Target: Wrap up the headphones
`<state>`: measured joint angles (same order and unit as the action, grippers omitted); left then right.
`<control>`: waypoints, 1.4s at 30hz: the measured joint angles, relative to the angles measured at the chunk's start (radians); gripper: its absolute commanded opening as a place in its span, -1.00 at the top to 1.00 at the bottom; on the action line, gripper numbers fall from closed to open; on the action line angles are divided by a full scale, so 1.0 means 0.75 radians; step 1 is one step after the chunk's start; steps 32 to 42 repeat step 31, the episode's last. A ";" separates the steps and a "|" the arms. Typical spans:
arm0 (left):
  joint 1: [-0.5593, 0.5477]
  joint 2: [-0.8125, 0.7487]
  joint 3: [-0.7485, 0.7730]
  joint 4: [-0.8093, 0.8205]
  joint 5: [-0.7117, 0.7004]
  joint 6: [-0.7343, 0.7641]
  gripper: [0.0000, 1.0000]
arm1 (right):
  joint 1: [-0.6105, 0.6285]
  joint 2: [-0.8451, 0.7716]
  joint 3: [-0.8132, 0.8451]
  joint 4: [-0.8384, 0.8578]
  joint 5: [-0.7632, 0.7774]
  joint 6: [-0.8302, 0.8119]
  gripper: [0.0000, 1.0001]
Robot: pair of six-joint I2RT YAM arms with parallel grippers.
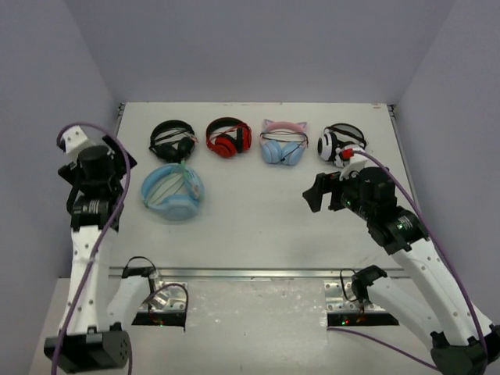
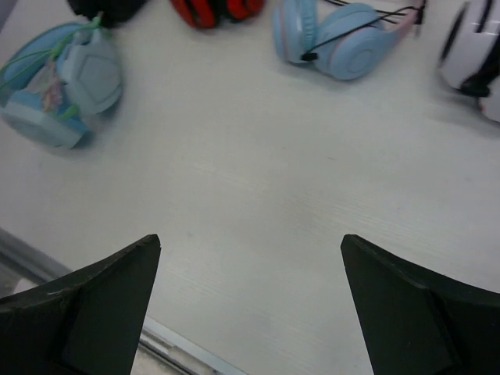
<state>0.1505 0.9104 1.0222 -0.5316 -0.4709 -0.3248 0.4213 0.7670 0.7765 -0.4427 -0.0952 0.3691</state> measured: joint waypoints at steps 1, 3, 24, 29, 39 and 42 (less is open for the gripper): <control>-0.009 -0.132 -0.086 -0.006 0.000 -0.007 -1.00 | 0.000 -0.025 0.007 -0.052 0.082 -0.010 -0.98; -0.039 -0.377 -0.250 -0.015 0.005 -0.013 -1.00 | 0.000 -0.061 0.014 -0.155 0.216 -0.029 -0.98; -0.457 -0.844 -0.399 -0.085 -0.160 -0.038 -1.00 | 0.000 -0.334 0.096 -0.541 0.512 0.018 -0.98; -0.469 -0.848 -0.405 -0.085 -0.160 -0.038 -1.00 | 0.000 -0.345 0.065 -0.545 0.515 0.033 -0.98; -0.475 -0.848 -0.405 -0.085 -0.160 -0.038 -1.00 | 0.000 -0.347 0.064 -0.549 0.518 0.034 -0.98; -0.475 -0.848 -0.405 -0.085 -0.160 -0.038 -1.00 | 0.000 -0.347 0.064 -0.549 0.518 0.034 -0.98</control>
